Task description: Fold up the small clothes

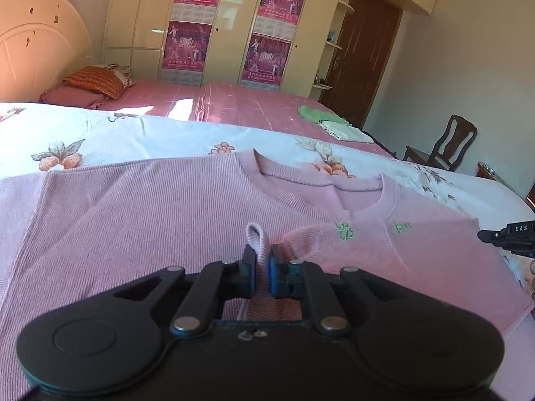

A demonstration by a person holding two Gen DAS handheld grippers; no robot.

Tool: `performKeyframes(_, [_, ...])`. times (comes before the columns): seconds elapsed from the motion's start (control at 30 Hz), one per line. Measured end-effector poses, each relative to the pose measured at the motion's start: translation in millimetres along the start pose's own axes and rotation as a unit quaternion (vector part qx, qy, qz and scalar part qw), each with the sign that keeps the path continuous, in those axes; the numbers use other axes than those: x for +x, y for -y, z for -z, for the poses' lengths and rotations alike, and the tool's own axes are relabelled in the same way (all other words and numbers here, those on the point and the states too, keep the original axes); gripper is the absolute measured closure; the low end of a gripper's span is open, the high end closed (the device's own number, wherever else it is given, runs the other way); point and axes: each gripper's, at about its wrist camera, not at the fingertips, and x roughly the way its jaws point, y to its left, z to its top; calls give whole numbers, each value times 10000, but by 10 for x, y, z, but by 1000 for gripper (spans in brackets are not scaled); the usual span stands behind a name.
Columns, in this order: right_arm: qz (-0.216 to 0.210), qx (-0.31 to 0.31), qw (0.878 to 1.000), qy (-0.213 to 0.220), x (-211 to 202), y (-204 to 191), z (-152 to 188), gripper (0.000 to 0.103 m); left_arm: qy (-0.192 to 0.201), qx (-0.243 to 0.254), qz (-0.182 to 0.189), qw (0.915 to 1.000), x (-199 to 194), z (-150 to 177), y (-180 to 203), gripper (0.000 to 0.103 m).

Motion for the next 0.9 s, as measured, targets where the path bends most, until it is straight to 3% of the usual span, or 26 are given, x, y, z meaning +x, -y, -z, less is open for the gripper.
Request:
performKeyframes(0.07, [135, -106, 9998, 142, -122, -53, -60, 100, 144, -41, -353, 9993, -105, -46, -13, 61])
performKeyframes(0.1, [118, -219, 9992, 305, -209, -85, -76, 100, 350, -50, -530, 9980, -195, -63, -8, 57])
performKeyframes(0.2, [14, -587, 9975, 401, -285, -184, -104, 100, 551, 12, -263, 9981, -318, -155, 126, 56])
performKeyframes(0.27, [-27, -646, 9977, 226, -193, -217, -97, 100, 371, 457, -241, 9980, -221, -188, 404, 56])
performKeyframes(0.33, [39, -756, 9970, -129, -63, -257, -50, 100, 89, 588, 13, 9982, -97, -160, 557, 53])
performKeyframes(0.4, [175, -947, 9951, -230, -62, -295, 39, 100, -346, 662, -96, 9972, 85, -40, 615, 54])
performKeyframes(0.53, [211, -1212, 9917, -375, -343, -290, 261, 100, -47, 720, -173, 9972, -197, 114, 623, 54])
performKeyframes(0.6, [255, -1336, 9900, -370, -598, -286, 439, 100, 193, 994, -112, 9948, -438, 272, 685, 53])
performKeyframes(0.67, [70, -1388, 9901, -184, -894, -283, 646, 100, -148, 1507, -265, 9881, -432, 470, 783, 52])
performKeyframes(0.7, [9, -1432, 9894, -223, -975, -292, 768, 100, -17, 1538, -283, 9877, -450, 534, 780, 52])
performKeyframes(0.73, [26, -1537, 9875, -339, -985, -309, 884, 100, -7, 1477, -276, 9887, -457, 510, 770, 52])
performKeyframes(0.8, [166, -1734, 9846, -168, -1006, -348, 1010, 100, 70, 1172, -325, 9925, -502, 399, 752, 52])
performKeyframes(0.87, [149, -1485, 9887, -153, -1034, -373, 934, 100, 370, 996, -289, 9939, -612, 350, 741, 51])
performKeyframes(0.9, [67, -1304, 9914, -80, -1055, -363, 891, 100, 320, 976, -318, 9942, -611, 352, 738, 51])
